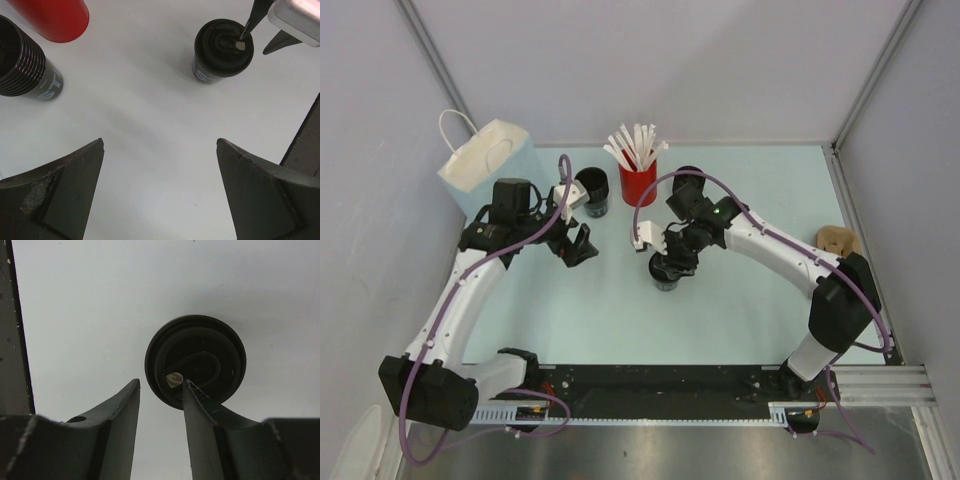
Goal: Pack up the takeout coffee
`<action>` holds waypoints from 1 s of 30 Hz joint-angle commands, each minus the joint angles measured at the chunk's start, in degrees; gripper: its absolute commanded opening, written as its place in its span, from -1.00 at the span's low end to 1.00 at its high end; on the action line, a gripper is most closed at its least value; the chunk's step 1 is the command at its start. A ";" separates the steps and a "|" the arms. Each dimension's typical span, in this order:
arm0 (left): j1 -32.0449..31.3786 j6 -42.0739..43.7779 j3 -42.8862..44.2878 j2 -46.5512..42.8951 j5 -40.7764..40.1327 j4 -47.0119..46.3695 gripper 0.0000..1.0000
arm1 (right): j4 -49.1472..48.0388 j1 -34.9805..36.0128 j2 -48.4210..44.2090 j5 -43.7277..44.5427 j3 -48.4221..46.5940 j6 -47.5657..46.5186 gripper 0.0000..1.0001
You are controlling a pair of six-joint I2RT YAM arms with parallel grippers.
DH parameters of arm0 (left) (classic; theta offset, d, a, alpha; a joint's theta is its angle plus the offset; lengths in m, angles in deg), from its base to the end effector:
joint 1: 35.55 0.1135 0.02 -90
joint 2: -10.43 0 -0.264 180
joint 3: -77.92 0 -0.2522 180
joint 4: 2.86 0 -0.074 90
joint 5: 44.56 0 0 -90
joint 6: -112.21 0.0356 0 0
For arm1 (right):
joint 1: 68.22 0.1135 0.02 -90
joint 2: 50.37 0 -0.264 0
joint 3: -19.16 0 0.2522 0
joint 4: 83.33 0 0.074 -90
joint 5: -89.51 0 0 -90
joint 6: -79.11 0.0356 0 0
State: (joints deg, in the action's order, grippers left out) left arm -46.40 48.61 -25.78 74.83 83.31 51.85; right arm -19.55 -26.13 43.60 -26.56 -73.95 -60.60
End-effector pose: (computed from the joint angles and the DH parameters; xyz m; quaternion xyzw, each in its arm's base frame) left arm 0.2194 -0.0643 0.3342 0.3999 0.7799 -0.2434 0.4154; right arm 0.2387 0.2367 0.2773 -0.7170 0.6259 0.2053 0.2280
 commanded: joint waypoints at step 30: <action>0.83 -0.38 -0.93 1.25 1.77 -1.84 0.99 | -1.41 1.24 2.36 3.47 1.30 -0.65 -0.87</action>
State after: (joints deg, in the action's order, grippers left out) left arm -46.10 48.17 -26.52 76.12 83.55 51.26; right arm -20.25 -25.41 45.86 -24.26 -72.77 -60.93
